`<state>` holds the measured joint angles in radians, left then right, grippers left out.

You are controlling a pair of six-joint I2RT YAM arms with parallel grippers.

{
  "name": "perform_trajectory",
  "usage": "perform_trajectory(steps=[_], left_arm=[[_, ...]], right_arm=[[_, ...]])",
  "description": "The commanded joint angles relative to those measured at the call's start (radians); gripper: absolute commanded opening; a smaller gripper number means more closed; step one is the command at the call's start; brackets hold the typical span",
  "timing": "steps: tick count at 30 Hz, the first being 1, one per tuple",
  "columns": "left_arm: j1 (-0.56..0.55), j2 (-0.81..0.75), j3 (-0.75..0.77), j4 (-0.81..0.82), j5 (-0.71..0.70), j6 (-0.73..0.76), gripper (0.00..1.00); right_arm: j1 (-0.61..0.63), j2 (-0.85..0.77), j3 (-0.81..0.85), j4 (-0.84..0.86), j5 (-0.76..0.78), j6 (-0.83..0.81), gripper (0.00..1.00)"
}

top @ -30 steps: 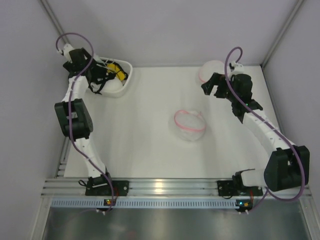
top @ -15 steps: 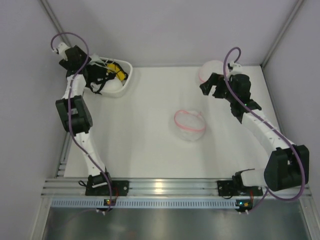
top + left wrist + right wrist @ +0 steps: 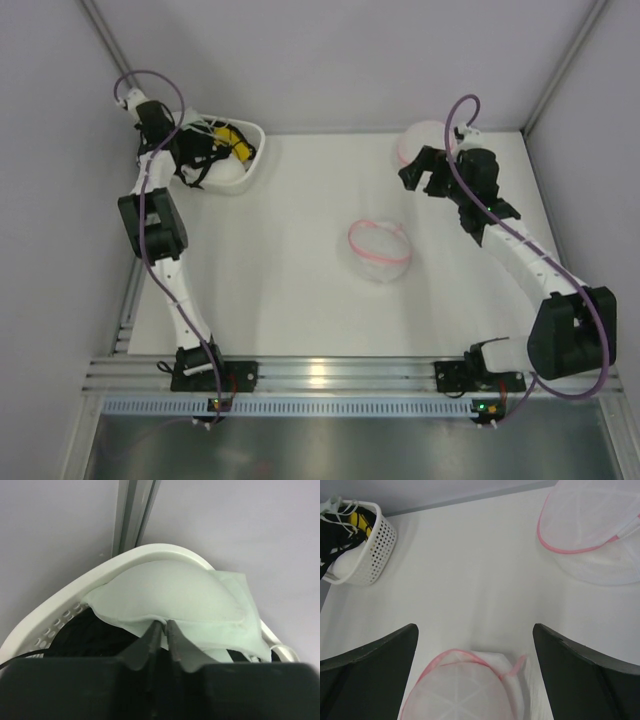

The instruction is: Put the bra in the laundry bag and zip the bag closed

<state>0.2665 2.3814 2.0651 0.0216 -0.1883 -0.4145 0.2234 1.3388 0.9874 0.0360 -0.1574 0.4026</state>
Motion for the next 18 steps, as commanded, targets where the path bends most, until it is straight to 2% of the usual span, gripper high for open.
perform_trajectory(steps=[1,2,9,13,18], left_arm=[[0.002,-0.021,0.050,0.055,0.012,0.026,0.10],[0.002,-0.030,0.049,0.055,0.013,0.028,0.00],[0.000,-0.172,-0.036,0.090,0.058,0.017,0.00],[-0.001,-0.287,-0.138,0.110,0.111,-0.056,0.00],[-0.061,-0.445,-0.420,0.215,0.073,-0.137,0.00]], right_arm=[[0.017,0.006,0.027,0.041,0.010,0.010,0.99],[0.017,0.008,0.028,0.039,0.010,0.012,0.99],[0.025,0.008,0.030,0.039,0.010,0.013,0.99],[0.025,-0.003,0.023,0.047,0.019,0.030,0.99],[0.028,-0.018,0.002,0.088,-0.008,0.044,0.99]])
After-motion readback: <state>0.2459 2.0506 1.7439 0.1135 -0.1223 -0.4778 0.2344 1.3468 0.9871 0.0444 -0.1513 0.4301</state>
